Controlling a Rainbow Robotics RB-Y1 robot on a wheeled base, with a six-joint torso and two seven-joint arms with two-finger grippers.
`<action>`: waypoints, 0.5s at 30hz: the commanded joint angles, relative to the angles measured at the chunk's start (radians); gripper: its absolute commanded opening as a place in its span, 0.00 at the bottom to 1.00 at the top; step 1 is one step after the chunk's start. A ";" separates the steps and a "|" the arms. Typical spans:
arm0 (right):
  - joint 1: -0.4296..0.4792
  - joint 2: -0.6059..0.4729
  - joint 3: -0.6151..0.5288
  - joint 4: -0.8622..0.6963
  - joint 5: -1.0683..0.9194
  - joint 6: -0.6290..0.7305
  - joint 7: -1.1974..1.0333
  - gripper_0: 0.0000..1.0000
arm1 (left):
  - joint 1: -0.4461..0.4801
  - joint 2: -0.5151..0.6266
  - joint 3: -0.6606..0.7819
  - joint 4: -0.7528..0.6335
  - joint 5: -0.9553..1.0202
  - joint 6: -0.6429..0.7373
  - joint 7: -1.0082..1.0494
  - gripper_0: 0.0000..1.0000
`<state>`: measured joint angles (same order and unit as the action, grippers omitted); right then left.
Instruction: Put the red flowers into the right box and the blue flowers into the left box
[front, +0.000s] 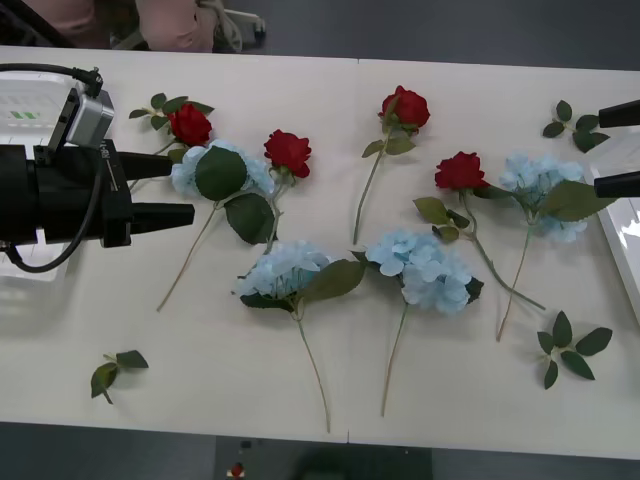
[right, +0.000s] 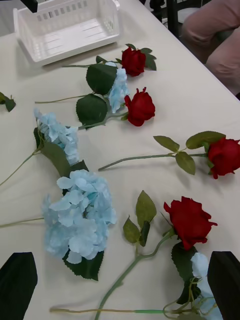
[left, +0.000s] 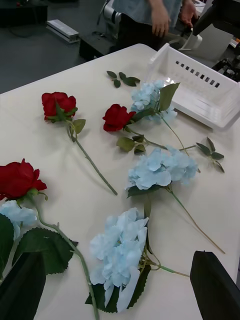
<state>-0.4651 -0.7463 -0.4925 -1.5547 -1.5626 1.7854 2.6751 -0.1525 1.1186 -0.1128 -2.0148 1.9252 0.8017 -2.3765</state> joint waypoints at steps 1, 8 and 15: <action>-0.013 -0.028 -0.004 -0.034 -0.008 -0.004 0.030 1.00 | -0.018 0.010 0.021 -0.013 0.005 -0.006 -0.010 0.94; -0.013 -0.028 -0.004 -0.034 -0.008 -0.004 0.030 1.00 | -0.018 0.010 0.021 -0.013 0.005 -0.006 -0.010 1.00; -0.013 -0.028 -0.004 -0.034 -0.008 -0.004 0.030 1.00 | -0.018 0.010 0.021 -0.013 0.005 -0.006 -0.010 1.00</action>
<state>-0.4651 -0.7463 -0.4925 -1.5547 -1.5626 1.7854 2.6751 -0.1525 1.1186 -0.1128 -2.0148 1.9252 0.8017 -2.3765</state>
